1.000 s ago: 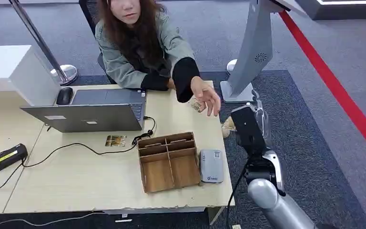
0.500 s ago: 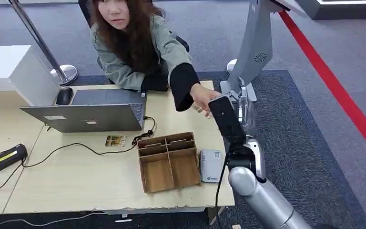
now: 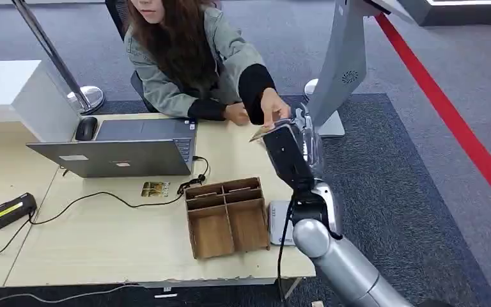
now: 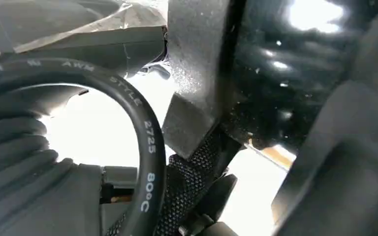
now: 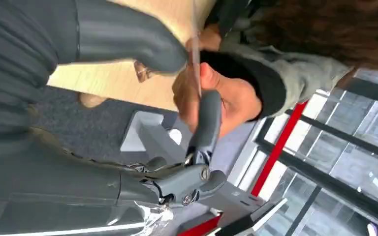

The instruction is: Pass the card to the sensor for recognition and then transmit it.

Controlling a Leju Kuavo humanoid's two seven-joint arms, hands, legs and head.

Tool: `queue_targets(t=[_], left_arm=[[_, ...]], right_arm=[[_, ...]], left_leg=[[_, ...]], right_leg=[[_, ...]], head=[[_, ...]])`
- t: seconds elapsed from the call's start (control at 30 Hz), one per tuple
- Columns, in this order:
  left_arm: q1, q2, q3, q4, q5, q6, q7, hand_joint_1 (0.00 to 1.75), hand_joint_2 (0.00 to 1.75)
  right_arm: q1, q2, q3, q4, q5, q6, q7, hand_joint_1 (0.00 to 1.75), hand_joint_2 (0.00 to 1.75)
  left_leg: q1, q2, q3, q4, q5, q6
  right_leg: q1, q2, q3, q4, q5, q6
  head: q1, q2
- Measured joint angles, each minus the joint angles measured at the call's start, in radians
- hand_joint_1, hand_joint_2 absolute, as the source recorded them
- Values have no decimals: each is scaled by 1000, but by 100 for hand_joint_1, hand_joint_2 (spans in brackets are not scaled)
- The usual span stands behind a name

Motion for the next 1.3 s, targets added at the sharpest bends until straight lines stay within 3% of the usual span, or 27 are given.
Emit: queue_targets(t=[0.1,0.3,0.37,0.63,1.03,1.3], left_arm=[[0,0,0,0,10,-6,3,0,0],[-1,6,1,1,14,-21,6,0,0],[-1,8,1,1,14,-24,6,0,0],[-1,10,1,1,15,-22,6,0,0],[0,9,1,0,24,-8,6,0,0],[0,8,1,0,22,-7,6,0,0]], right_arm=[[20,-8,10,-53,34,72,28,0,175],[55,-75,47,-217,153,347,174,0,175],[66,-100,62,-262,187,407,198,0,175],[76,-149,110,-361,253,465,205,0,175],[62,-148,183,-404,310,528,205,0,175],[47,-140,214,-404,317,540,203,9,175]], left_leg=[[0,0,0,0,0,0],[0,1,0,0,0,0],[0,1,0,0,0,0],[0,1,0,0,0,0],[1,1,0,0,0,0],[0,1,0,0,0,0]], right_leg=[[0,0,0,0,0,0],[0,0,0,0,0,0],[0,0,0,0,0,0],[0,0,0,0,0,0],[1,0,0,0,0,0],[1,0,0,0,0,0]], head=[[0,0],[0,0],[0,0],[0,0],[0,0],[0,0]])
